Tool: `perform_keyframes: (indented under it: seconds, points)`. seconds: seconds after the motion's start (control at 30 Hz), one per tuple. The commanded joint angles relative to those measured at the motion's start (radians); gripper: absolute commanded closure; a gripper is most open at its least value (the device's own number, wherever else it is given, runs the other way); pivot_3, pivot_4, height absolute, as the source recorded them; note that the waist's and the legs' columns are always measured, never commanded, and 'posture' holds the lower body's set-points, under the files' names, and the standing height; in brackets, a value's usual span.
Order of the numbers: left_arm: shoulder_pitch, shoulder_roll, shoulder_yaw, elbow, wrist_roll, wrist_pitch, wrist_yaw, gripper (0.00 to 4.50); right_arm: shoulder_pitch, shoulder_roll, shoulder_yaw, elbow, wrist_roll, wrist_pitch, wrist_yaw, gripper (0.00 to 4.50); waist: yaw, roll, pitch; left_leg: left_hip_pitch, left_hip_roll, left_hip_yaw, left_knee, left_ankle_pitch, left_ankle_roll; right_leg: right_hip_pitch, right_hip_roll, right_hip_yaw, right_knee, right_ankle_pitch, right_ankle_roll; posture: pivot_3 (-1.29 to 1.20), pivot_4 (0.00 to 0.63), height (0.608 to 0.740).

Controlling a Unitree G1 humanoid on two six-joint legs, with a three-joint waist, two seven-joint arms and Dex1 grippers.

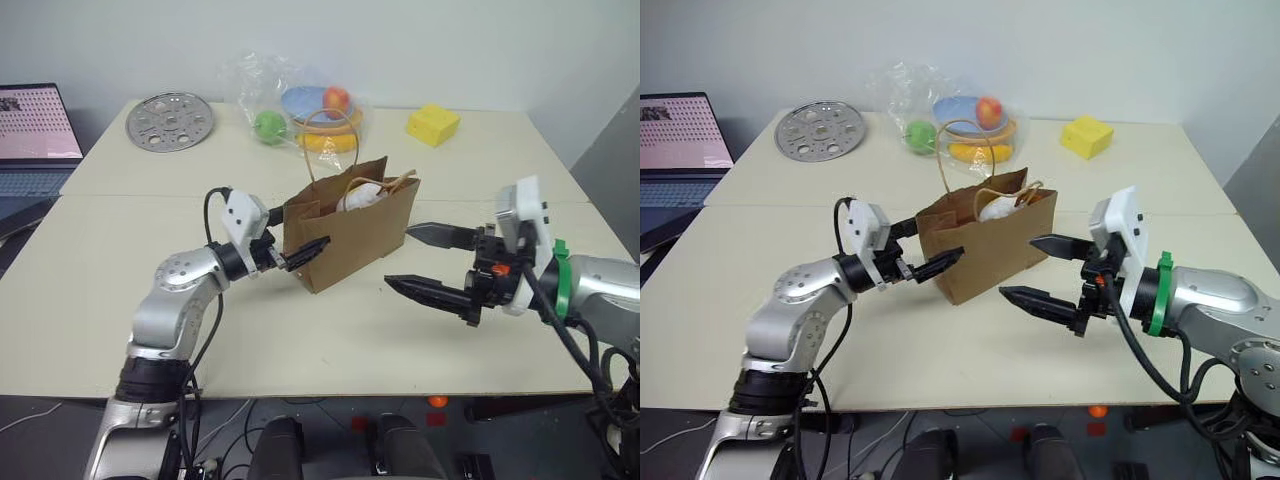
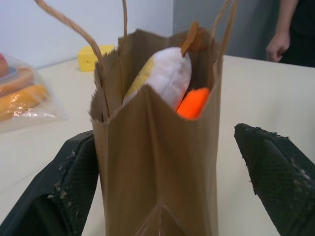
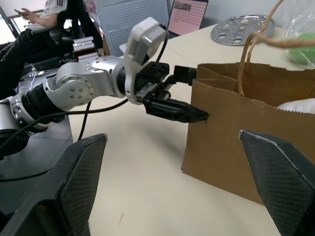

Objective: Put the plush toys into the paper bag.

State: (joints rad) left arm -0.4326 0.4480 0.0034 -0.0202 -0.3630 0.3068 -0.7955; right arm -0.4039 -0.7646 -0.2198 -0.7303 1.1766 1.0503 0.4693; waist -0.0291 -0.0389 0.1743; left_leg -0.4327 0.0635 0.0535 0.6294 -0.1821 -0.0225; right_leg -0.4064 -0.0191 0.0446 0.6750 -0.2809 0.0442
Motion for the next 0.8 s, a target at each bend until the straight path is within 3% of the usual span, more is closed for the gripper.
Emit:
perform_keyframes:
  seconds: [0.03,0.17,0.2,0.33,0.67,0.8]
  points:
    - [-0.008,-0.029,-0.018,0.055,0.056,-0.097,0.021,0.01,-0.021,-0.008,0.010,-0.025,-0.007,-0.041,-0.021,0.00,0.000,0.000,0.000,0.000,0.000,0.000,0.000,0.000,0.000,0.000,0.000,0.000,-0.001,0.000,0.000,0.00,0.150,0.740]
    - [-0.003,-0.067,-0.034,0.100,0.071,-0.152,0.012,0.01,-0.028,-0.010,0.031,-0.023,-0.022,-0.057,-0.033,0.00,0.002,0.000,0.000,-0.001,0.000,0.000,0.000,0.000,0.000,0.000,0.000,0.000,-0.001,0.000,0.000,0.00,0.150,0.740]
    - [-0.007,-0.069,-0.034,0.109,0.076,-0.162,0.010,0.19,-0.030,-0.012,0.035,-0.023,-0.025,-0.061,-0.033,0.00,0.002,0.000,0.000,-0.001,0.000,0.000,0.000,0.000,0.000,0.000,-0.001,0.000,-0.001,0.000,0.000,0.00,0.150,0.740]
    - [-0.015,-0.074,-0.028,0.122,0.073,-0.173,0.008,1.19,-0.040,-0.012,0.050,-0.016,-0.037,-0.074,-0.042,0.00,0.002,0.000,0.000,-0.001,0.000,0.000,0.000,0.000,0.000,0.000,0.000,0.000,-0.001,0.000,0.000,0.00,0.150,0.740]
    - [-0.021,-0.072,-0.023,0.147,0.043,-0.158,-0.038,4.33,-0.035,-0.005,0.067,-0.007,-0.072,-0.099,-0.045,0.00,0.002,0.000,0.000,-0.001,0.000,0.000,0.000,0.000,0.000,0.000,0.000,-0.001,-0.001,0.000,0.000,0.00,0.150,0.740]
    - [-0.068,-0.081,-0.007,0.170,-0.011,-0.114,-0.077,4.49,-0.042,-0.015,0.066,-0.008,-0.070,-0.101,-0.041,0.00,0.002,0.000,0.000,-0.001,0.000,0.000,0.000,0.000,0.000,0.000,0.000,-0.001,-0.001,0.000,0.000,0.00,0.150,0.740]
